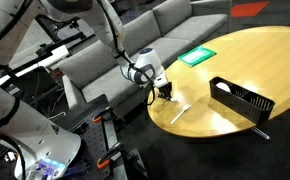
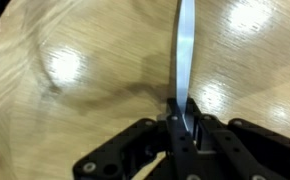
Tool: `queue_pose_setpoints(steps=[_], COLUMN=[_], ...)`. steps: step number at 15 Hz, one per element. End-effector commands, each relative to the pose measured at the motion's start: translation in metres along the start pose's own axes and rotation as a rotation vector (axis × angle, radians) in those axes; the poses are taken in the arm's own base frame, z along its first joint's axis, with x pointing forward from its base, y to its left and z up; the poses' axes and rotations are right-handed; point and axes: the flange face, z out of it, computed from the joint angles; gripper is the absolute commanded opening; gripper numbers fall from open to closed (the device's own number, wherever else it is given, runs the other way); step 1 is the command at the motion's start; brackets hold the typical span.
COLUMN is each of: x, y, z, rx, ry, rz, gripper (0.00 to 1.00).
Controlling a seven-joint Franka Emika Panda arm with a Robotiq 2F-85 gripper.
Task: Pick up the fork on the left from the table and place it inside the black cutlery holder
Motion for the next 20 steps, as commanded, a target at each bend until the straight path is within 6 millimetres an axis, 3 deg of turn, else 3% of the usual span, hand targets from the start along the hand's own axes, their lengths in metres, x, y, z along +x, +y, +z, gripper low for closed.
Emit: queue_pose_setpoints(steps=[1, 7, 13, 14, 15, 16, 19, 20], x=[0.008, 0.046, 0.104, 0.11, 0.107, 0.109, 0.105, 0.105], y=[-0.001, -0.003, -0.003, -0.003, -0.008, -0.01, -0.007, -0.007], z=[-0.023, -0.102, -0.183, -0.19, -0.176, -0.184, -0.175, -0.174], rx=[0.013, 0.047, 0.008, -0.014, 0.016, 0.016, 0.005, 0.002], ry=[0.041, 0.18, 0.458, 0.487, 0.438, 0.452, 0.44, 0.44], rz=[0.017, 0.108, 0.166, 0.173, 0.148, 0.148, 0.143, 0.142], gripper=[0.03, 0.03, 0.03, 0.03, 0.03, 0.11, 0.11, 0.03])
